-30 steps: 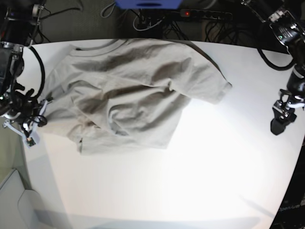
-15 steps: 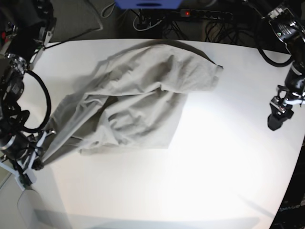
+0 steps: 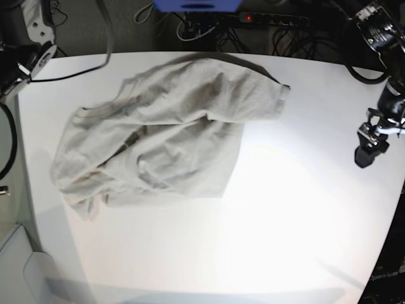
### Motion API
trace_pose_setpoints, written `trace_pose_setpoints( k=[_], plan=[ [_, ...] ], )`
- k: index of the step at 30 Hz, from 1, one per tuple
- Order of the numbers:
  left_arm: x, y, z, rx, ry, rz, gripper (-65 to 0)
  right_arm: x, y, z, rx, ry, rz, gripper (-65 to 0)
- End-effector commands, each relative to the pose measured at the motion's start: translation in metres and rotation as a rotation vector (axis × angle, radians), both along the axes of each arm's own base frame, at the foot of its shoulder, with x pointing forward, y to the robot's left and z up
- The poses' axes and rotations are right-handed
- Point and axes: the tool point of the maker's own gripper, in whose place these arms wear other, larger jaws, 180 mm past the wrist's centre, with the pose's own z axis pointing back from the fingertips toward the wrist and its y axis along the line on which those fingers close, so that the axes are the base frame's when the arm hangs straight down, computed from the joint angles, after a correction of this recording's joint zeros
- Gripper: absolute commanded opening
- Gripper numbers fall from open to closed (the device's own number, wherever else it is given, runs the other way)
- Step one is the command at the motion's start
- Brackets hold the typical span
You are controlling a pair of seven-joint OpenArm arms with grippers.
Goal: Layout the t-shirt on the table in an organized manner, then fold the t-shirt properly
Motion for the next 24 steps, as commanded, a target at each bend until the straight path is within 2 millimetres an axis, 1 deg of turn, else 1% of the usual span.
trace_pose_setpoints(
  k=[1,2,3,5,7,9,11,13,14,16,18,19,21,24],
  plan=[
    [0.006,0.003,0.016,0.018,-0.050,-0.005,-6.4,0.000,0.000,0.004,-0.027,-0.008,0.018,-65.0],
    [0.007,0.003,0.016,0.018,-0.051,-0.005,-6.4,-0.001,0.003,-0.009,-0.019,0.031,0.030,-65.0],
    [0.007,0.003,0.016,0.018,-0.053,-0.004,-6.3,0.000,0.012,-0.026,-0.008,0.076,0.059,-65.0],
    [0.007,0.003,0.016,0.014,-0.054,-0.003,-6.1,0.005,0.041,-0.053,0.007,0.144,0.135,-65.0],
    [0.008,0.001,0.016,0.007,-0.059,-0.003,-6.0,0.009,0.078,-0.078,0.010,0.211,0.238,-65.0],
    [0.008,-0.001,0.017,0.007,-0.060,-0.007,-6.0,0.013,0.120,-0.093,0.005,0.243,0.360,-64.9],
    [0.007,-0.001,0.015,0.004,-0.056,-0.008,-6.0,0.015,0.154,-0.104,-0.001,0.268,0.460,-64.8],
    [0.006,0.000,0.014,0.007,-0.049,-0.007,-6.0,0.016,0.181,-0.117,-0.001,0.305,0.538,-63.2],
    [0.004,0.001,0.013,0.009,-0.045,-0.006,-6.0,0.020,0.193,-0.120,0.004,0.313,0.573,-61.3],
    [0.003,0.004,0.012,0.016,-0.039,-0.002,-6.0,0.027,0.208,-0.134,0.033,0.356,0.609,-56.0],
    [-0.002,0.005,0.008,0.018,-0.022,-0.001,-6.0,0.036,0.214,-0.152,0.088,0.403,0.619,-49.6],
    [-0.005,0.005,0.007,0.021,-0.019,0.000,-6.0,0.040,0.215,-0.161,0.122,0.419,0.617,-46.5],
    [-0.009,0.005,0.005,0.024,-0.007,-0.001,-6.0,0.047,0.217,-0.175,0.177,0.437,0.614,-42.3],
    [-0.012,0.008,0.002,0.034,0.009,-0.003,-6.0,0.060,0.217,-0.194,0.271,0.446,0.603,-39.2]
  ],
)
